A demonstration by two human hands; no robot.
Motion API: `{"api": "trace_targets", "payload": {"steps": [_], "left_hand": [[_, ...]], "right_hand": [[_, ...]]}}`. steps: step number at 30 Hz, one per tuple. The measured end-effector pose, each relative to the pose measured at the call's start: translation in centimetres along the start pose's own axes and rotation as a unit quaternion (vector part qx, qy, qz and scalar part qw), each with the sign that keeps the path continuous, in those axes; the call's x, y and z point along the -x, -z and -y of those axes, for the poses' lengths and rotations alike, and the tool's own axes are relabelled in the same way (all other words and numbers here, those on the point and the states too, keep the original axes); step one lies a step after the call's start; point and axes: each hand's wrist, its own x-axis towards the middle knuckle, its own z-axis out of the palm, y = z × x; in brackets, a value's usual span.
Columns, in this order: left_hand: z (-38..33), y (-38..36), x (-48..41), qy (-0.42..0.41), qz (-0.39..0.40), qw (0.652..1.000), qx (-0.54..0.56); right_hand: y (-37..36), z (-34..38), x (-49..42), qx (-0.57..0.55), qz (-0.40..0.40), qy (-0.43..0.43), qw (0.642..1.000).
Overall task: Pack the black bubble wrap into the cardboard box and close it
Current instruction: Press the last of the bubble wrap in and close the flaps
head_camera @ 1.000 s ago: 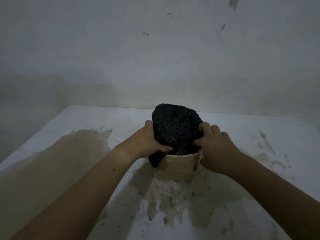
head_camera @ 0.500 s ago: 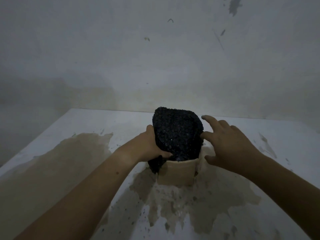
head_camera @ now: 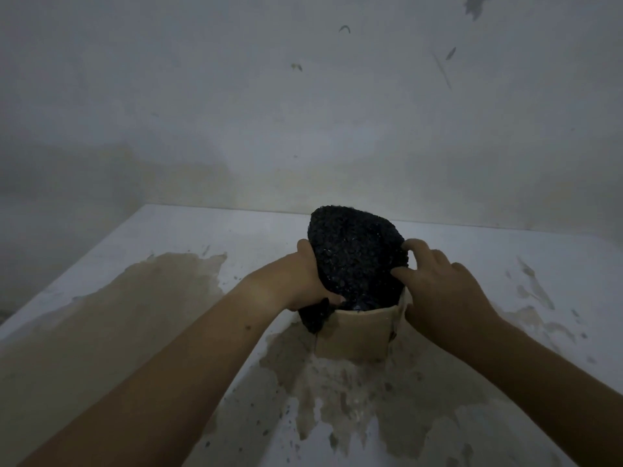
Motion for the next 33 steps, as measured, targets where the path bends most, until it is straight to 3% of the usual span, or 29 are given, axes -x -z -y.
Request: {"api": "trace_targets", "payload": {"steps": [7, 11, 16, 24, 33], "left_hand": [[-0.2, 0.0, 0.1, -0.008, -0.007, 1.000, -0.019], [0.2, -0.2, 0.6, -0.009, -0.005, 1.000, -0.017], [0.5, -0.4, 0.6, -0.018, -0.014, 1.000, 0.004], [1.1, -0.6, 0.6, -0.030, -0.020, 0.998, 0.052], [1.3, -0.6, 0.4, -0.039, -0.022, 0.998, 0.051]], "right_hand": [[0.2, 0.7, -2.0, 0.046, 0.065, 0.002, 0.997], [1.4, -0.1, -1.2, 0.010, 0.113, 0.039, 0.993], [3.1, -0.8, -0.4, -0.082, -0.011, 0.024, 0.996], [2.4, -0.8, -1.1, -0.168, -0.019, 0.037, 0.985], [2.8, 0.1, -1.4, 0.034, 0.020, 0.051, 0.998]]}}
